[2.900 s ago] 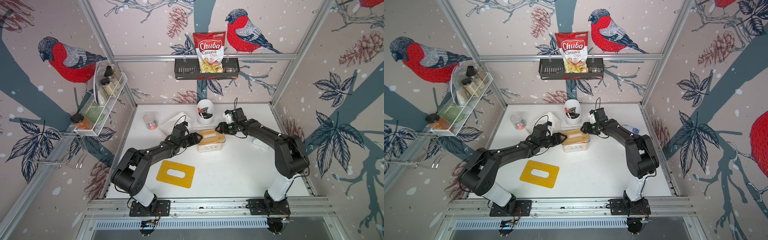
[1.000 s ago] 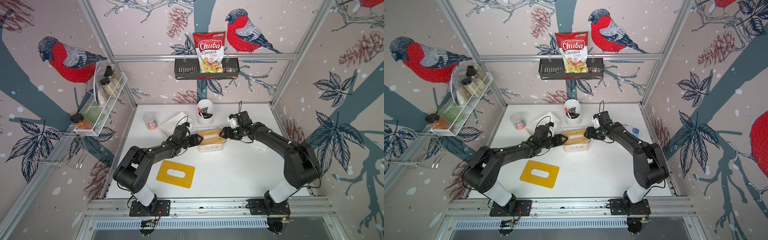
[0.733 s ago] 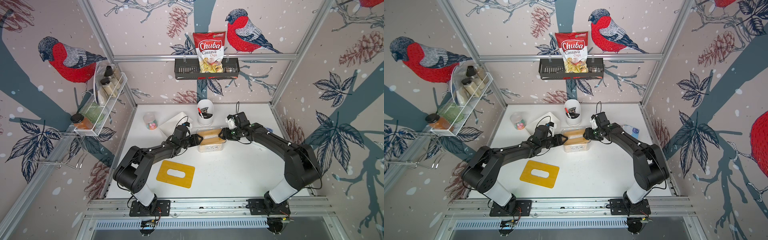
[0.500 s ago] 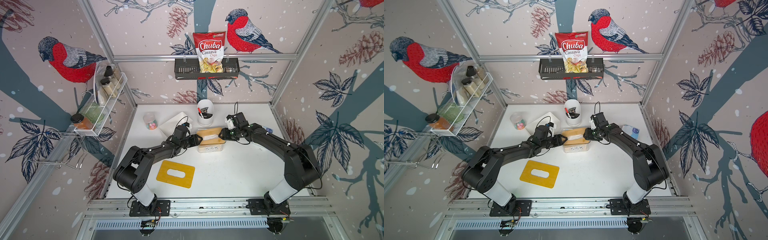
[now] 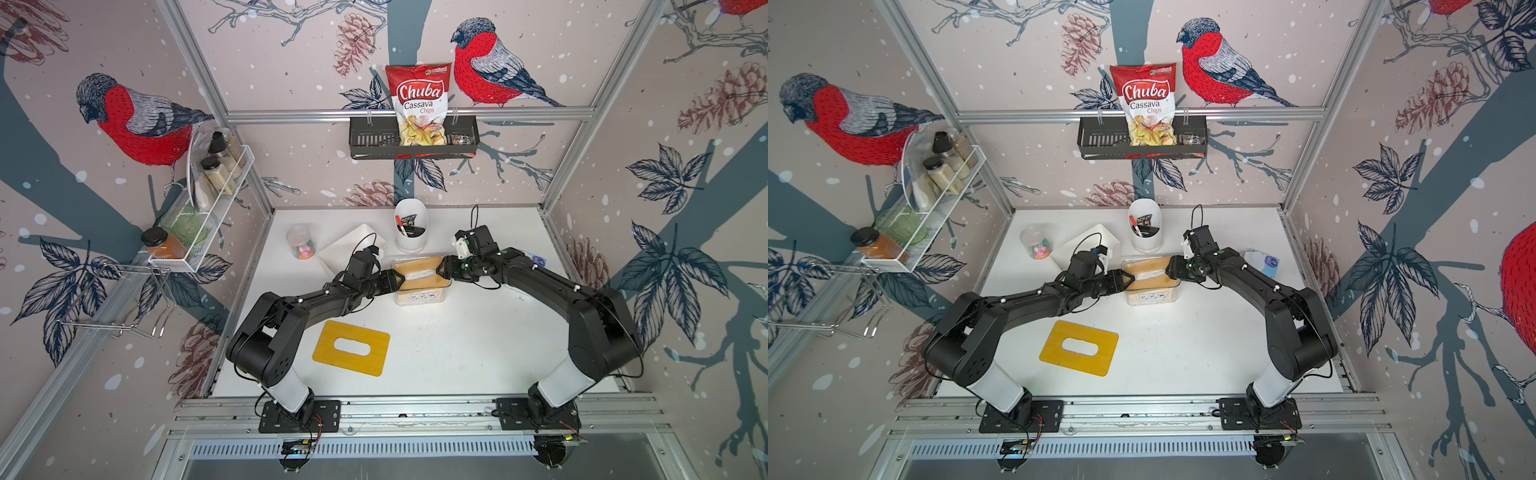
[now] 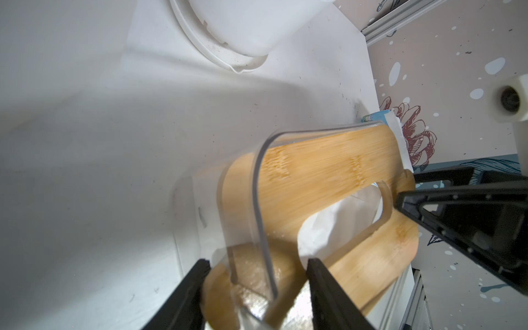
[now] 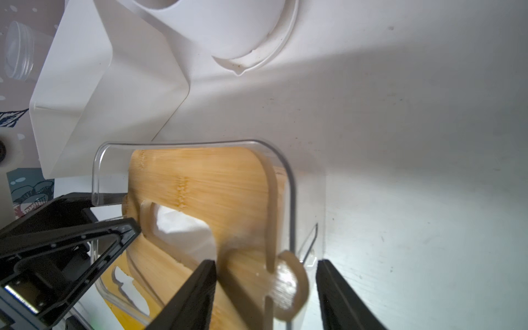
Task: Put the tissue paper into the tissue box
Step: Close the box lid on the tissue box.
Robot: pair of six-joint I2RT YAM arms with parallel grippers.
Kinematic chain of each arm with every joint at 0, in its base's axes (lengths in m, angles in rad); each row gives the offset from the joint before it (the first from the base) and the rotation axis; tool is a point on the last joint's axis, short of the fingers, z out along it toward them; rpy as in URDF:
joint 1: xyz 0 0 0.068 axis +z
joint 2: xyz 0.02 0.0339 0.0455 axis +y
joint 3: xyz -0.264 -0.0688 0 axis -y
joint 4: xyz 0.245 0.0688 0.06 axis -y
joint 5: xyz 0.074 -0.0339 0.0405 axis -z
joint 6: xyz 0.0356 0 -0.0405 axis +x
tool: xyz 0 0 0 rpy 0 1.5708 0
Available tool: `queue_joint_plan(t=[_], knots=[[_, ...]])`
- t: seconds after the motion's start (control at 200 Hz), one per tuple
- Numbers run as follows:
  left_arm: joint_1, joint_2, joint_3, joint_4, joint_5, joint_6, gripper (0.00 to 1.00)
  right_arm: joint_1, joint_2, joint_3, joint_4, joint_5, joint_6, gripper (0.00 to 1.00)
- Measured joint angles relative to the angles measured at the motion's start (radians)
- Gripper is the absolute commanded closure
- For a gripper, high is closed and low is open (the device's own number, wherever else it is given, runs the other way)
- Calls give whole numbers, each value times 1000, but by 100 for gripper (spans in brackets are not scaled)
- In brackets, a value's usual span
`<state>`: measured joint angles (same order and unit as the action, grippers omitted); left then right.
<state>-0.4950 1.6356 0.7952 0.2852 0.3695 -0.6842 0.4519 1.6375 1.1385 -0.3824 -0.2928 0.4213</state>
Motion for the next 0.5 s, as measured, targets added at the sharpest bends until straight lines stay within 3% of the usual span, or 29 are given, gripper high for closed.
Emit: queue_joint_plan(t=[0.105,0.27,0.5], knots=[[0,-6,0,0,1,-2,43,-31,5,7,-3,-28,-14,33],[0,-11,0,0,0,-15,43,-53,-8,4,-15,-63,-31,41],[0,-11,1,0,0,-15,43,-21,-40,-39,-15,-71,-27,45]])
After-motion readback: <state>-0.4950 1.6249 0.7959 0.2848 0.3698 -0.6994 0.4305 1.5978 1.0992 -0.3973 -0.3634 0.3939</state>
